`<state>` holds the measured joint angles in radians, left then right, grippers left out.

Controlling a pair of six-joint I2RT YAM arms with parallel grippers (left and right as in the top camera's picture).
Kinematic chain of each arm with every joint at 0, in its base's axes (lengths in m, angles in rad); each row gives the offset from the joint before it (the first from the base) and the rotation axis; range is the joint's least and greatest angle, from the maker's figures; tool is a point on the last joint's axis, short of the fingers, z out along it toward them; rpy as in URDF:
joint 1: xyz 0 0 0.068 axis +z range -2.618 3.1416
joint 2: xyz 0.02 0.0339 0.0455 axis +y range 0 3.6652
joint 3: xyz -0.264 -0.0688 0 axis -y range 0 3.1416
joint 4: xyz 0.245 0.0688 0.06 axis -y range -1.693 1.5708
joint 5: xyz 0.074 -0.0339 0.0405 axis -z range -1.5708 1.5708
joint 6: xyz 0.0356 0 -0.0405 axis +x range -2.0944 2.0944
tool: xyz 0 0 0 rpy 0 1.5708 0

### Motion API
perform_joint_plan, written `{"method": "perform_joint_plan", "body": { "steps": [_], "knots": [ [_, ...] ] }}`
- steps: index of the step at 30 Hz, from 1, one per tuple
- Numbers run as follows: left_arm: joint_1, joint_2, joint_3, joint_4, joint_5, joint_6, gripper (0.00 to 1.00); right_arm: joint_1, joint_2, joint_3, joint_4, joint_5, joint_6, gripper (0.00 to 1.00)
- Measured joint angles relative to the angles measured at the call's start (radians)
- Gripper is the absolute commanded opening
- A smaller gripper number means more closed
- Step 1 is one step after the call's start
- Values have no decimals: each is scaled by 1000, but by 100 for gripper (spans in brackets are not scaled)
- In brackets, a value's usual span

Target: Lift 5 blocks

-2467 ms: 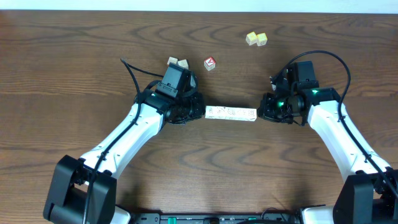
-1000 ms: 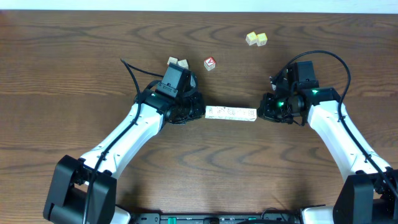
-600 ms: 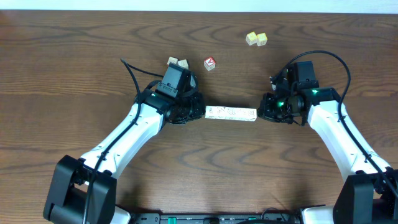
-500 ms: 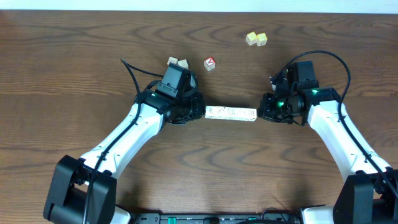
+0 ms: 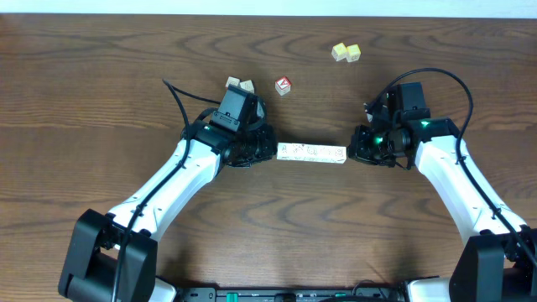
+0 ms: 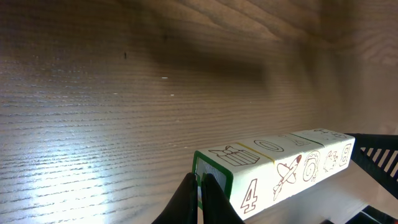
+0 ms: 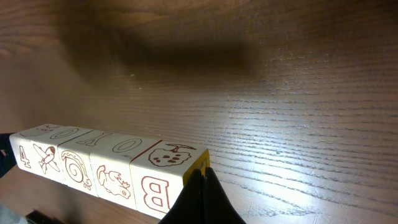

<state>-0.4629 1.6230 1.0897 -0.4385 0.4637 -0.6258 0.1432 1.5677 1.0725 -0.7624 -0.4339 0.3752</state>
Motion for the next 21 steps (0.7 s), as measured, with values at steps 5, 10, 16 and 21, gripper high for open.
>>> {"method": "perform_joint_plan", "body": {
  "steps": [5, 10, 16, 21],
  "knots": [
    [0, 0, 0, 0, 0, 0, 7, 0, 0, 0, 0, 0, 0, 1],
    [0, 0, 0, 0, 0, 0, 7, 0, 0, 0, 0, 0, 0, 1],
    [0, 0, 0, 0, 0, 0, 7, 1, 0, 0, 0, 4, 0, 1],
    [0, 0, 0, 0, 0, 0, 7, 3, 0, 0, 0, 8, 0, 1]
  ]
}}
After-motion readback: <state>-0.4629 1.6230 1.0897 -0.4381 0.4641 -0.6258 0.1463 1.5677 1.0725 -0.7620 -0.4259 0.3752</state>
